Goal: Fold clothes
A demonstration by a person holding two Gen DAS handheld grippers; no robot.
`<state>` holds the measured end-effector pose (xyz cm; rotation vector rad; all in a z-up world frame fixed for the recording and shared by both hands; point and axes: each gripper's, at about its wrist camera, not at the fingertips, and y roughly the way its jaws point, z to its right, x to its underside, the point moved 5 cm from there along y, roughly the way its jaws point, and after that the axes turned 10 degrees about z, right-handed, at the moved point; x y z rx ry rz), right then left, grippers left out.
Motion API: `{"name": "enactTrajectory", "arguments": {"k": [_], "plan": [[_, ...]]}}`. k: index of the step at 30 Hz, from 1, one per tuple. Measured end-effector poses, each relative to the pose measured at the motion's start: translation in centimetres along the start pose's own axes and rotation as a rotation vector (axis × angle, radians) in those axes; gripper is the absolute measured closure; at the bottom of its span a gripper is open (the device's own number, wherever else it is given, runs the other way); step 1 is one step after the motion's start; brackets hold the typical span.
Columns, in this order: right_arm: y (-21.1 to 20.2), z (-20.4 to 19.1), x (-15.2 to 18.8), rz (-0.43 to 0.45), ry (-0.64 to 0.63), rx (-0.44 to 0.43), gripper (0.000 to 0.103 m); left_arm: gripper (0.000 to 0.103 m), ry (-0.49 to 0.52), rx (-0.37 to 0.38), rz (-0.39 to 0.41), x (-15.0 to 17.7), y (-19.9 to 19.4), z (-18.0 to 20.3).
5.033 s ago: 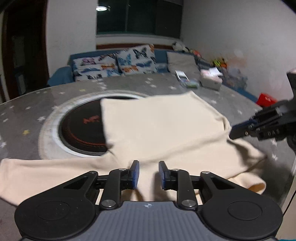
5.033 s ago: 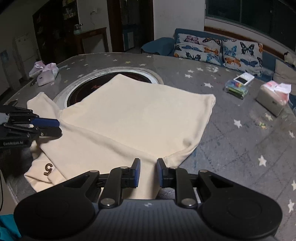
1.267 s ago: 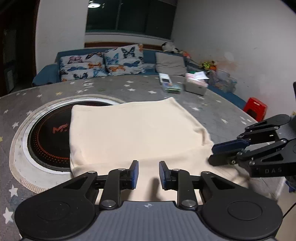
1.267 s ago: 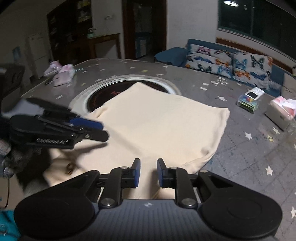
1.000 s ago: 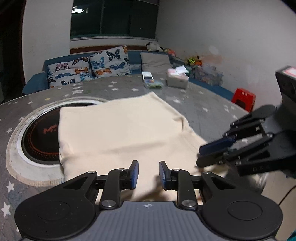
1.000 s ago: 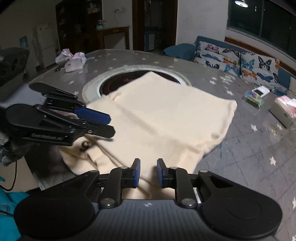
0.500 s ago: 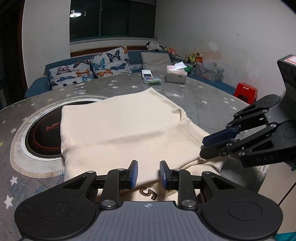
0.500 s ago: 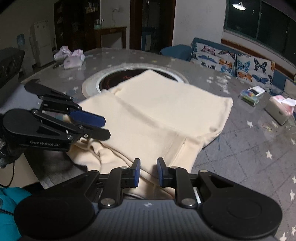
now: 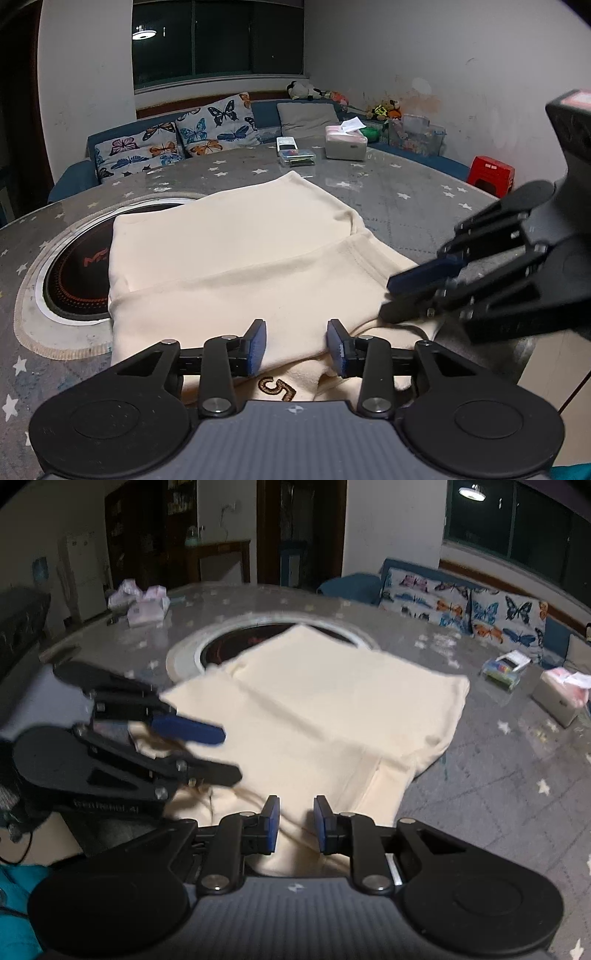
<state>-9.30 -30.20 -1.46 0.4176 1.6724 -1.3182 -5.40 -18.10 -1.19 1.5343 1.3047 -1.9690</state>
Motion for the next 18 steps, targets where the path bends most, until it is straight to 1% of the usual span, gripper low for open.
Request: {"name": "enactTrajectory", "arguments": {"k": [4, 6, 12, 15, 18], "plan": [[-0.5, 0.1, -0.2, 0.024, 0.018, 0.006, 0.082, 0.060, -0.022, -0.005, -0.003, -0.1, 0.0, -0.2], [-0.6, 0.3, -0.1, 0.025, 0.031, 0.005, 0.080, 0.060, -0.031, -0.013, 0.001, -0.1, -0.3, -0.5], [-0.6, 1.0, 0.3, 0.022, 0.067, 0.000, 0.079, 0.059, -0.062, -0.043, 0.019, -0.2, -1.4, -1.9], [-0.6, 1.3, 0.5, 0.020, 0.085, -0.003, 0.079, 0.059, -0.087, -0.074, 0.018, 0.1, -2.4, -3.5], [-0.8, 1.4, 0.3, 0.025, 0.089, -0.003, 0.079, 0.059, -0.087, -0.083, 0.017, 0.3, -3.9, -4.7]]}}
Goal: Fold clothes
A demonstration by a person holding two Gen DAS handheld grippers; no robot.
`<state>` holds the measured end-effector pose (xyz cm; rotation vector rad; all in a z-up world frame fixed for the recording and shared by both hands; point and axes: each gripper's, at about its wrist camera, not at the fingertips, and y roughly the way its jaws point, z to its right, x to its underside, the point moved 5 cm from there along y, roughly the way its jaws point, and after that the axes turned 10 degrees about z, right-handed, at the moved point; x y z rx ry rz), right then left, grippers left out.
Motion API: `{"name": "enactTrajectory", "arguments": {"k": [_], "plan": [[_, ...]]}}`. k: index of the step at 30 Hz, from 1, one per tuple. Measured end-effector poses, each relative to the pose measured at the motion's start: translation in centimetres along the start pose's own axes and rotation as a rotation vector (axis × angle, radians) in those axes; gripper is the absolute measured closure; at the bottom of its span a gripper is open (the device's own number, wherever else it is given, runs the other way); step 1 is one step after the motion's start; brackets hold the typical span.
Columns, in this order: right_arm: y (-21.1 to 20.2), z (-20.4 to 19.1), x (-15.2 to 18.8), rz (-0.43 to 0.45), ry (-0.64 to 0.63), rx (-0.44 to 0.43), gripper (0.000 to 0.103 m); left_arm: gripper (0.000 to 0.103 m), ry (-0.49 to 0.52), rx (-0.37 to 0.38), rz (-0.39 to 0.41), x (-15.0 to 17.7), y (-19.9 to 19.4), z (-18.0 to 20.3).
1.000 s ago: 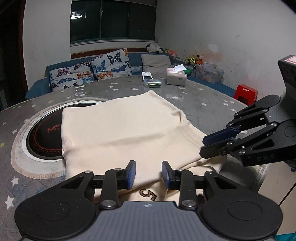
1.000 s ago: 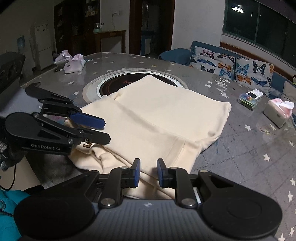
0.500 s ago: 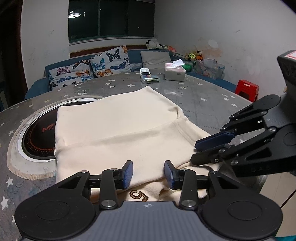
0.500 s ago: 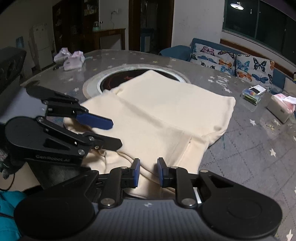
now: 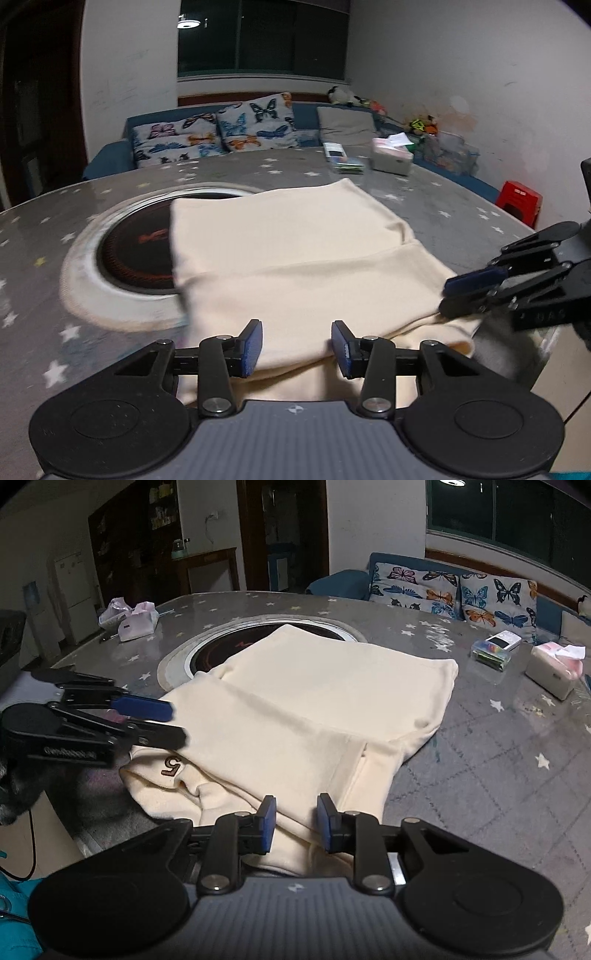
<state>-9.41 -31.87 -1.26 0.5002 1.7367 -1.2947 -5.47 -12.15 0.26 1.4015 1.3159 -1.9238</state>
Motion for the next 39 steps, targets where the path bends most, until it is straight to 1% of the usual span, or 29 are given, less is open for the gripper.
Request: {"name": "enactTrajectory", "arguments": {"k": [3, 6, 9, 11, 14, 15, 16, 17, 18, 19, 21, 24, 25, 28, 29, 30, 31, 32, 33, 34, 35, 36, 38, 39], "plan": [[-0.6, -0.1, -0.5, 0.004, -0.021, 0.000, 0.079, 0.058, 0.078, 0.045, 0.012, 0.2, -2.3, 0.0], [-1.0, -0.4, -0.4, -0.018, -0.066, 0.000, 0.072, 0.056, 0.189, 0.084, 0.004, 1.0, -3.7, 0.8], [-1.2, -0.7, -0.1, -0.035, -0.114, 0.010, 0.070, 0.056, 0.322, 0.119, 0.001, 2.2, -4.0, 2.4], [-1.4, -0.9, 0.0, -0.041, -0.136, 0.017, 0.067, 0.056, 0.394, 0.142, 0.009, 3.0, -3.9, 3.5], [-1.7, -1.0, 0.2, -0.045, -0.152, 0.020, 0.066, 0.056, 0.467, 0.155, 0.026, 3.8, -3.2, 4.5], [-1.9, -1.1, 0.2, -0.047, -0.165, 0.023, 0.064, 0.056, 0.486, 0.153, 0.032, 4.0, -2.8, 4.8], [-2.0, -1.3, 0.3, -0.048, -0.182, 0.027, 0.058, 0.063, 0.494, 0.150, 0.038, 4.0, -2.5, 4.9], [-2.1, -1.4, 0.4, -0.050, -0.198, 0.032, 0.057, 0.070, 0.490, 0.150, 0.044, 3.9, -2.3, 5.0], [-2.3, -1.7, 0.6, -0.052, -0.225, 0.032, 0.056, 0.089, 0.477, 0.149, 0.051, 3.6, -2.2, 4.9], [-2.4, -1.9, 0.7, -0.054, -0.254, 0.032, 0.054, 0.093, 0.452, 0.147, 0.058, 3.1, -2.1, 4.6], [-2.7, -2.6, 1.0, -0.059, -0.315, 0.022, 0.047, 0.094, 0.401, 0.145, 0.072, 2.0, -1.8, 4.1], [-2.7, -3.6, 1.3, -0.056, -0.393, -0.001, 0.046, 0.095, 0.323, 0.142, 0.091, 0.3, -1.5, 3.3], [-2.6, -3.9, 1.3, -0.049, -0.408, -0.007, 0.044, 0.095, 0.301, 0.144, 0.094, -0.2, -1.2, 3.0], [-1.7, -4.4, 1.0, -0.027, -0.424, -0.023, 0.044, 0.095, 0.256, 0.149, 0.098, -1.5, -0.4, 2.4], [-1.3, -4.4, 0.8, -0.019, -0.417, -0.030, 0.044, 0.095, 0.244, 0.149, 0.098, -1.8, -0.1, 2.2], [-0.8, -4.4, 0.5, -0.011, -0.407, -0.038, 0.048, 0.095, 0.237, 0.149, 0.096, -1.9, 0.2, 2.1], [-0.6, -4.2, 0.3, -0.009, -0.390, -0.045, 0.055, 0.095, 0.232, 0.149, 0.093, -2.0, 0.5, 2.0], [-0.4, -4.0, 0.0, -0.010, -0.371, -0.051, 0.058, 0.095, 0.228, 0.149, 0.090, -2.0, 0.6, 1.9], [-0.3, -3.8, -0.2, -0.011, -0.353, -0.057, 0.066, 0.095, 0.224, 0.149, 0.087, -2.0, 0.8, 1.8], [-0.1, -3.6, -0.5, -0.012, -0.334, -0.064, 0.080, 0.094, 0.220, 0.150, 0.085, -1.9, 0.8, 1.7], [0.1, -3.4, -0.8, -0.012, -0.315, -0.070, 0.085, 0.094, 0.217, 0.153, 0.085, -1.7, 0.7, 1.6], [0.2, -3.2, -1.1, -0.013, -0.296, -0.077, 0.087, 0.090, 0.215, 0.153, 0.085, -1.6, 0.5, 1.5], [0.5, -2.7, -1.6, -0.015, -0.258, -0.089, 0.089, 0.088, 0.216, 0.147, 0.083, -1.0, 0.0, 1.3], [0.7, -2.5, -1.9, -0.016, -0.239, -0.096, 0.090, 0.083, 0.222, 0.143, 0.082, -0.7, -0.4, 1.2]]}}
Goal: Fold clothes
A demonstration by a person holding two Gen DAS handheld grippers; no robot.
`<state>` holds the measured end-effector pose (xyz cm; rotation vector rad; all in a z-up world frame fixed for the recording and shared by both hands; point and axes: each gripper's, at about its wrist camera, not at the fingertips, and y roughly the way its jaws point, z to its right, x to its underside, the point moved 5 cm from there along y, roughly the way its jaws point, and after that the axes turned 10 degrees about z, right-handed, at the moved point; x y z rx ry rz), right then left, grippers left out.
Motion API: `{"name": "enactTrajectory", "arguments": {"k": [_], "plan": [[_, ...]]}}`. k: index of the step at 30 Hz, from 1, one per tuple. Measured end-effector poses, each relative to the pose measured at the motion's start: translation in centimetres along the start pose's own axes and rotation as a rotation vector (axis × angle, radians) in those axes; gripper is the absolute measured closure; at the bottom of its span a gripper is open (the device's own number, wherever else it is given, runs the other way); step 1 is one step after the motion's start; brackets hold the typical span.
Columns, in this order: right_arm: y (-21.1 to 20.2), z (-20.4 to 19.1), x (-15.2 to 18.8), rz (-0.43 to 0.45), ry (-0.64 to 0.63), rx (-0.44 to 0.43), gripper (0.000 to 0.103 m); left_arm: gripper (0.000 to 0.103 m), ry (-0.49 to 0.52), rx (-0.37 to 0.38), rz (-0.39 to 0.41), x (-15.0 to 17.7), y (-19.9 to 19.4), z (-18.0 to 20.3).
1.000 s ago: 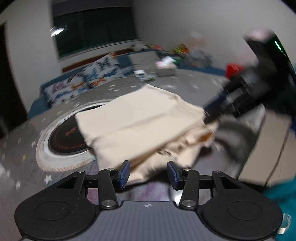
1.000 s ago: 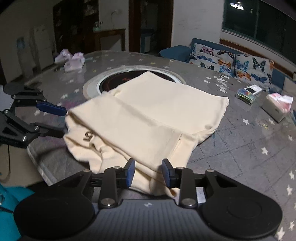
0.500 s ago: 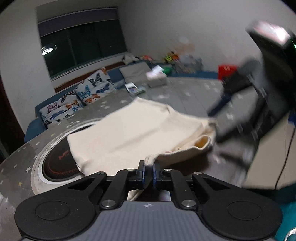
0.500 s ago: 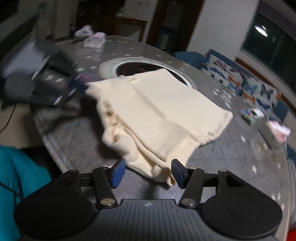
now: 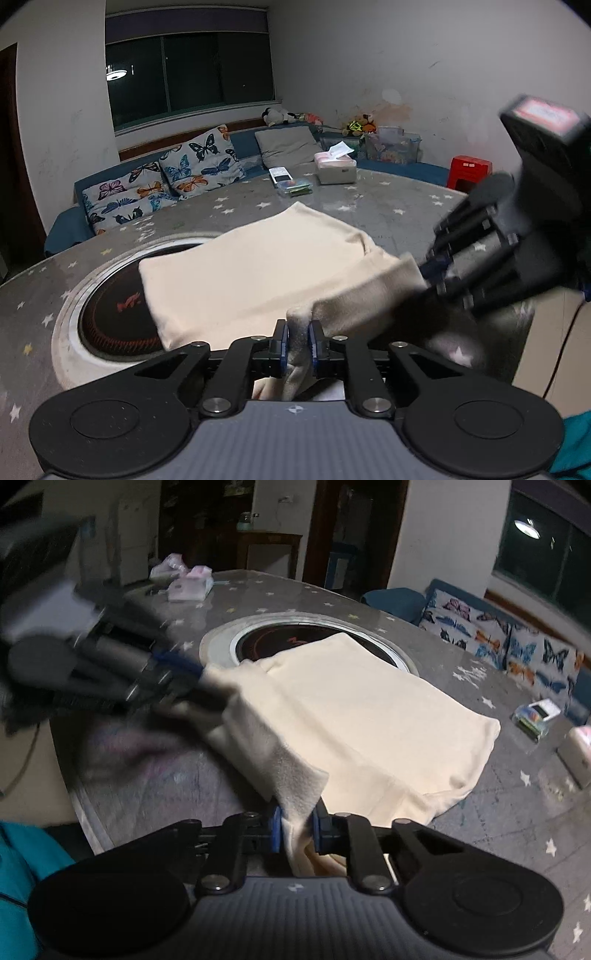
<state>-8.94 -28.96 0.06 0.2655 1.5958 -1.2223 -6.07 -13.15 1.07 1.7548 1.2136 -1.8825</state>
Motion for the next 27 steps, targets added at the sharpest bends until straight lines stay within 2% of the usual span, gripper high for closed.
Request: {"name": "enactTrajectory", "arguments": {"k": [1, 3, 7, 12, 14, 16, 17, 19, 21, 27], "plan": [[0.1, 0.3, -0.2, 0.001, 0.019, -0.006, 0.090, 0.071, 0.014, -0.007, -0.001, 0.4, -0.3, 0.1], [0.4, 0.9, -0.7, 0.003, 0.057, -0.019, 0.090, 0.061, 0.048, -0.024, -0.002, 1.0, -0.9, 0.3], [0.6, 1.5, -1.5, 0.011, 0.068, -0.015, 0.091, 0.056, 0.117, -0.049, -0.013, 2.0, -1.2, 0.6], [0.6, 2.0, -2.3, 0.030, 0.078, -0.004, 0.091, 0.056, 0.188, -0.071, -0.028, 3.1, -0.8, 0.7], [0.7, 2.1, -2.4, 0.030, 0.080, 0.001, 0.091, 0.059, 0.205, -0.069, -0.027, 3.3, -0.8, 0.5], [0.6, 2.0, -2.3, 0.035, 0.082, 0.004, 0.091, 0.074, 0.222, -0.067, -0.026, 3.4, -0.9, 0.4], [0.5, 2.0, -2.3, 0.038, 0.084, 0.005, 0.092, 0.076, 0.230, -0.066, -0.025, 3.5, -0.9, 0.3], [0.4, 1.9, -2.3, 0.043, 0.087, 0.007, 0.093, 0.088, 0.243, -0.062, -0.024, 3.6, -0.9, 0.2], [0.2, 1.9, -2.3, 0.049, 0.090, 0.009, 0.093, 0.093, 0.238, -0.051, -0.023, 3.5, -1.0, 0.2], [-0.9, 1.5, -2.4, 0.074, 0.086, 0.008, 0.094, 0.095, 0.201, -0.020, 0.009, 2.3, -2.5, 0.3]]}}
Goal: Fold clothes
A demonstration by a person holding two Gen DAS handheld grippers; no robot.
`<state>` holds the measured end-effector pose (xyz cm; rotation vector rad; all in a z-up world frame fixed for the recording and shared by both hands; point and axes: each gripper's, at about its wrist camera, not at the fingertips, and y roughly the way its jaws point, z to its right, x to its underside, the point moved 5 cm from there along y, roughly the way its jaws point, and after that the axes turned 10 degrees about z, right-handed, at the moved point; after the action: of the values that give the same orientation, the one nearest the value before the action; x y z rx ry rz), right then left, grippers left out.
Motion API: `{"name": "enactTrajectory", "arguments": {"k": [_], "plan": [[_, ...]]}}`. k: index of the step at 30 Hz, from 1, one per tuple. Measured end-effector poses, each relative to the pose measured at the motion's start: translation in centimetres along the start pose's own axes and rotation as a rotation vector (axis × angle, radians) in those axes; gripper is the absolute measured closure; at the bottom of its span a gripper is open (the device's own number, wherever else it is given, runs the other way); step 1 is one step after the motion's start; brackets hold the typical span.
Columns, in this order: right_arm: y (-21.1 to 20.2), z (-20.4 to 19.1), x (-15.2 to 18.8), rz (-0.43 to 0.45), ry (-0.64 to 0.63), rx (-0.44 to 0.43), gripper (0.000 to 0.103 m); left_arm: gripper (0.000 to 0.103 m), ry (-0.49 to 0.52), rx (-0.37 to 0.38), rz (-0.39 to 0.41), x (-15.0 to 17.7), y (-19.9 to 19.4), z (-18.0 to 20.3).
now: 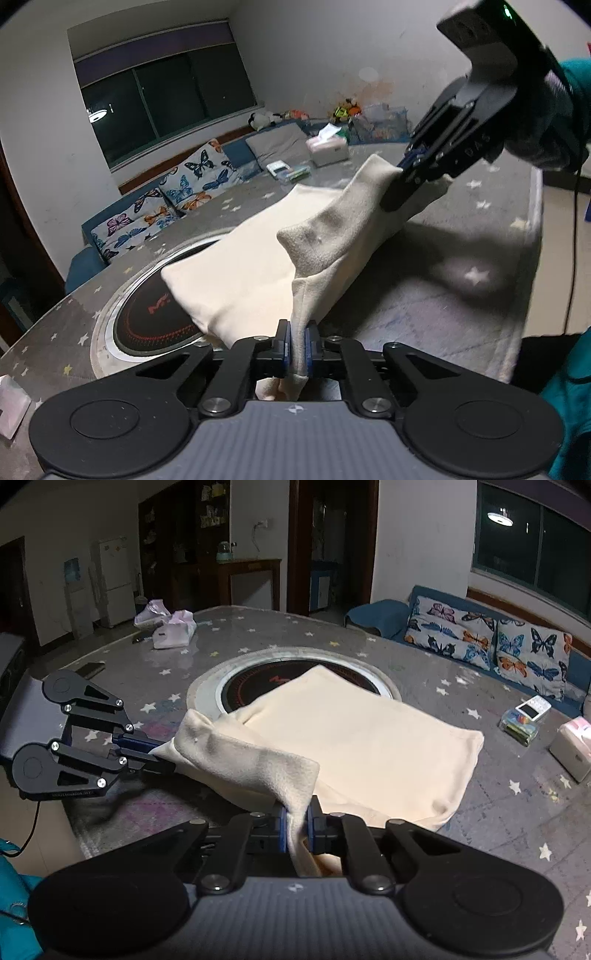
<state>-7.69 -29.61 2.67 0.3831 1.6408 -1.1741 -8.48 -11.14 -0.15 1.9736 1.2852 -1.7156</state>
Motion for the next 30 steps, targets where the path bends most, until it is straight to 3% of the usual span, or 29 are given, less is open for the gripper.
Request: {"name": "enactTrajectory", "arguments": {"k": [8, 14, 19, 30], "plan": [[-5.9, -3.0, -0.8, 0.042, -0.020, -0.079, 0.094, 0.095, -0.033, 0.031, 0.051, -2.7, -5.8, 0.9], [-6.4, -3.0, -2.3, 0.052, -0.054, -0.073, 0.094, 0.095, -0.050, 0.026, 0.099, -4.9, -8.3, 0.8], [-6.7, -2.9, -3.6, 0.060, -0.083, -0.064, 0.094, 0.095, -0.081, 0.004, 0.098, -5.4, -5.1, -1.8], [3.6, 4.3, -3.6, -0.042, -0.001, 0.012, 0.094, 0.098, -0.144, -0.019, 0.019, -4.7, 6.1, -7.7]]}}
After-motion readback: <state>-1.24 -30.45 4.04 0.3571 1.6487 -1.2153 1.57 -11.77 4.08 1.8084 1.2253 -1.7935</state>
